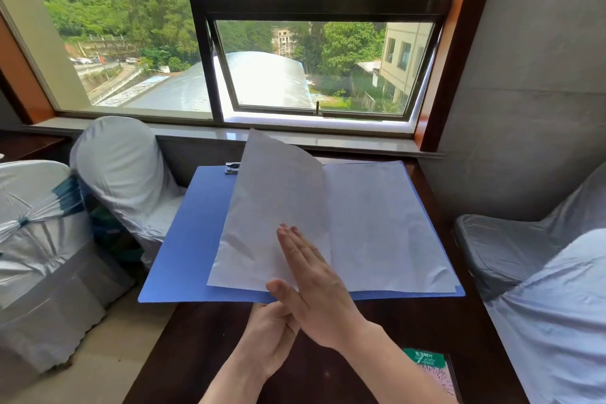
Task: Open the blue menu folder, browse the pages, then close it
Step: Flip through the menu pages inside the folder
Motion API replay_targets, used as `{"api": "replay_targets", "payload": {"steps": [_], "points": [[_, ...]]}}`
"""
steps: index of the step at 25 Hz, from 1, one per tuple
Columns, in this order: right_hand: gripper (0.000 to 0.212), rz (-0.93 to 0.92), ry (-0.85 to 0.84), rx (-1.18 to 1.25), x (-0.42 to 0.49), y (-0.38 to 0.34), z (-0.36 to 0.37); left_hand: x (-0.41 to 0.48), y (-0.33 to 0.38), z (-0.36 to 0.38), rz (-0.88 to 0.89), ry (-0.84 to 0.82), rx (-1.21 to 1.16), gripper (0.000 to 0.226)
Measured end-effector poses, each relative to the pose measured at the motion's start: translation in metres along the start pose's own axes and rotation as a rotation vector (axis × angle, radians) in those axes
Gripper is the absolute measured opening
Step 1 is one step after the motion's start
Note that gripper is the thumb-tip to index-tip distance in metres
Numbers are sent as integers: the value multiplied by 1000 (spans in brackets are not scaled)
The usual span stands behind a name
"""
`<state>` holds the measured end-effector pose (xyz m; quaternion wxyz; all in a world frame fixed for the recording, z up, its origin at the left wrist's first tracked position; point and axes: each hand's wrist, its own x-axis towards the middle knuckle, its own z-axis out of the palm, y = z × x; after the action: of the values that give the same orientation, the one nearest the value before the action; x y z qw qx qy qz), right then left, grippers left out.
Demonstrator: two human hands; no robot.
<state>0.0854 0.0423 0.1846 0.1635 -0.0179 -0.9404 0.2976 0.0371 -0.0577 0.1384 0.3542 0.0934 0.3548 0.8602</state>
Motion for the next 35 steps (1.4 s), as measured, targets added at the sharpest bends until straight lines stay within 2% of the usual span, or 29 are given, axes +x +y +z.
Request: {"api": "replay_targets", "payload": {"steps": [3,6,9,13,17,20,26,30,35], "points": [[74,47,-46,72,-3,4,-5,2,2,-7,-20,-2,-21,55],[70,127,142,92,-12,18,-21,6,6,-14,3,-12,10,56],[78,274,300,-21,-27,45,-42,10,10,-20,29,9,3,56],[83,413,317,-255,-49,75,-61,13,13,-21,43,-3,9,50],[90,453,345,-465,-56,82,-67,18,11,-16,34,0,16,49],[94,476,329,-410,-56,83,-63,21,8,-13,23,2,6,50],[113,494,341,-111,-52,90,-50,24,4,-12,19,13,16,49],[112,494,290,52,-47,87,-42,25,3,-15,13,18,15,51],[103,391,303,-43,-40,79,-42,25,2,-20,-6,23,28,51]]}}
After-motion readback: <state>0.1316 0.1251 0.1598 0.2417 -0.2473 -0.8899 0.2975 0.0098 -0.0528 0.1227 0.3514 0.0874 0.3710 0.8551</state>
